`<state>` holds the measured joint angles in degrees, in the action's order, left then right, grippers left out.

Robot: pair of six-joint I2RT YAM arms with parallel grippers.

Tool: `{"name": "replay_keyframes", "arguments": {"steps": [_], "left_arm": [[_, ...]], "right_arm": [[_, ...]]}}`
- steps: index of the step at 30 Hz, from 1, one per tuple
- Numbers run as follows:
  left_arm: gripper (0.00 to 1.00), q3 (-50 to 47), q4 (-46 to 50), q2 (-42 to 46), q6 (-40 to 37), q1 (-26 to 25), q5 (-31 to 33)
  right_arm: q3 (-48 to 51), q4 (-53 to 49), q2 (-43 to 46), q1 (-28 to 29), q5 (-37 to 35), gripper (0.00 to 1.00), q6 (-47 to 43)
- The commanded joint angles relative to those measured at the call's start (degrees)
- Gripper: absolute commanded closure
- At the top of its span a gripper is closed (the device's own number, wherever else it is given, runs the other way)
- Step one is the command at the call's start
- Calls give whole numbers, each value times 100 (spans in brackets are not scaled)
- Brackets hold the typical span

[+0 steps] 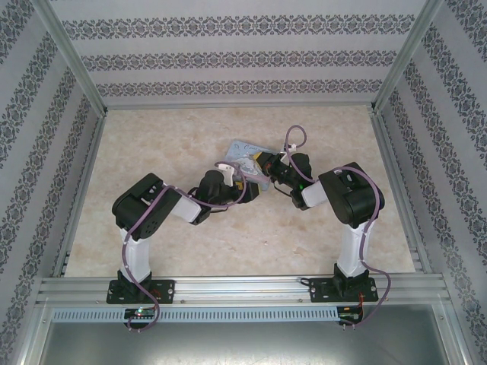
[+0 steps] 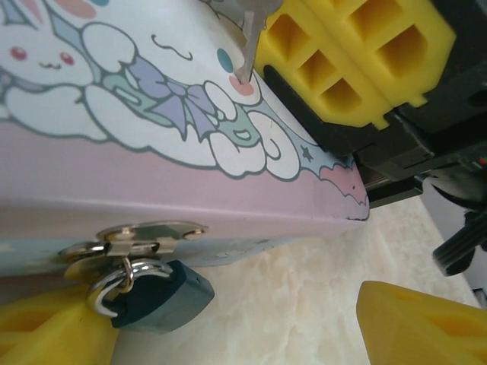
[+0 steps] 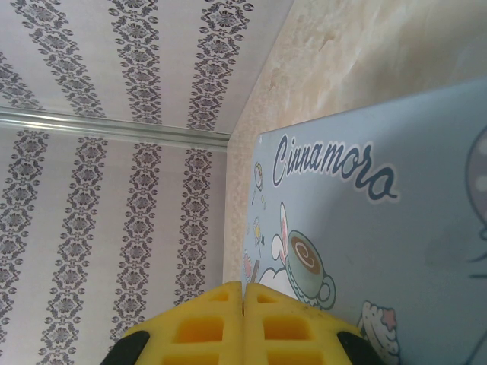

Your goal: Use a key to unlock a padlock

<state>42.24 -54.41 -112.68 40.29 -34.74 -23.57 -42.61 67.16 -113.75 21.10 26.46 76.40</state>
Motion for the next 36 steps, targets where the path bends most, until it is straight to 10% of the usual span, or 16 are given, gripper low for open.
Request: {"name": "replay_keyframes", "arguments": {"steps": [1, 36], "left_arm": [[21, -140, -828, -51, 574, -22, -289], [55, -242, -819, -475, 1131, -61, 575]], "right_arm": [[25, -45, -147, -40, 61, 100, -29], [98, -27, -138, -35, 52, 100, -20]]}}
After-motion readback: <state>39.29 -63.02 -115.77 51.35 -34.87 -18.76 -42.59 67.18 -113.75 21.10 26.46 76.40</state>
